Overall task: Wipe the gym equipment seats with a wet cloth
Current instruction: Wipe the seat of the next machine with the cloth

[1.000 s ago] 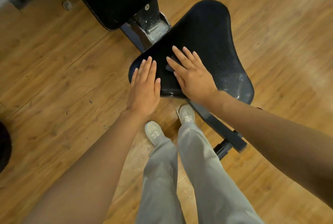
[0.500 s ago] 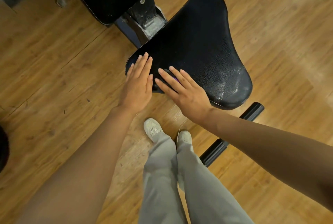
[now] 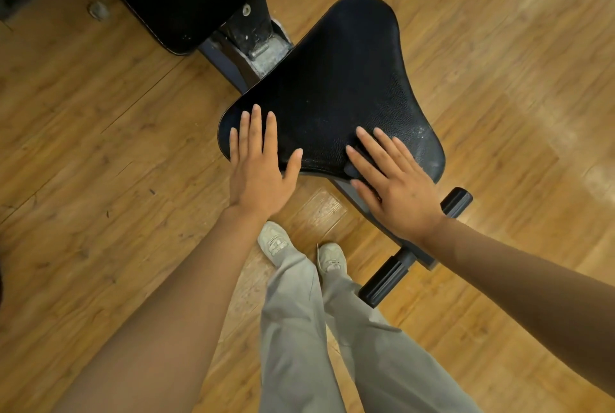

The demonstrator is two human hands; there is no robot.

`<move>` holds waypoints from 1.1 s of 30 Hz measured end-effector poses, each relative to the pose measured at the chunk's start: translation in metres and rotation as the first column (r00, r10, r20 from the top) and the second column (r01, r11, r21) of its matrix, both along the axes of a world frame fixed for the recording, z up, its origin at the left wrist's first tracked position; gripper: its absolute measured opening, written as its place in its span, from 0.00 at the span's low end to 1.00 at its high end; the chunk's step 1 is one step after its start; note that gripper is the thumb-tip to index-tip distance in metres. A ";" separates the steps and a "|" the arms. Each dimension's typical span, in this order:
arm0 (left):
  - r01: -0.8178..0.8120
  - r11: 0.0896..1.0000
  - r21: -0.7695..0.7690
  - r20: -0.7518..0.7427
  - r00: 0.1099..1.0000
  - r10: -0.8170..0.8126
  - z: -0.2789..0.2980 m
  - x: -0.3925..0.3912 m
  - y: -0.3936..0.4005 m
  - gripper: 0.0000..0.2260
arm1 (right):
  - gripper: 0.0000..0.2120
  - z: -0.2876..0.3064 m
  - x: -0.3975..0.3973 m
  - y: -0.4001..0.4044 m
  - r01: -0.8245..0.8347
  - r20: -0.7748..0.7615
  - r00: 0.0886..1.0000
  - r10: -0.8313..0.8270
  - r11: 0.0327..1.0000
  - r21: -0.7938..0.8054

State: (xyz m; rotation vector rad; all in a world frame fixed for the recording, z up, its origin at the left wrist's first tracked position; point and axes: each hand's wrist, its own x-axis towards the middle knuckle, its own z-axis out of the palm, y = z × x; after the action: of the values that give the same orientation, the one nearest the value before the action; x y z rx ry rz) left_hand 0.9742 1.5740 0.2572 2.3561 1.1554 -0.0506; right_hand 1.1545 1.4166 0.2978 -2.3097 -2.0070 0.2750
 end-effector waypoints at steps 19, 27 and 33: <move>0.116 0.991 0.062 0.128 0.984 -0.123 0.005 0.041 -0.037 0.27 | 0.22 0.010 0.035 -0.035 -0.008 -0.099 0.995 0.009 1.000 0.012; 0.055 0.993 0.107 0.107 0.992 -0.067 0.002 0.043 -0.044 0.25 | 0.22 0.001 0.053 0.036 -0.039 -0.168 0.985 0.043 0.999 0.028; 0.053 0.993 0.110 0.036 0.998 -0.057 0.010 0.047 -0.044 0.28 | 0.23 -0.002 0.057 0.044 0.066 -0.119 0.991 -0.063 0.998 0.021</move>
State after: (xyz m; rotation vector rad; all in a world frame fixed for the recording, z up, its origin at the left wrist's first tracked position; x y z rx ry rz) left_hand 1.0212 1.5299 0.2668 2.4728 1.0998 0.0407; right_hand 1.2115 1.4608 0.2961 -2.2804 -1.8661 0.3711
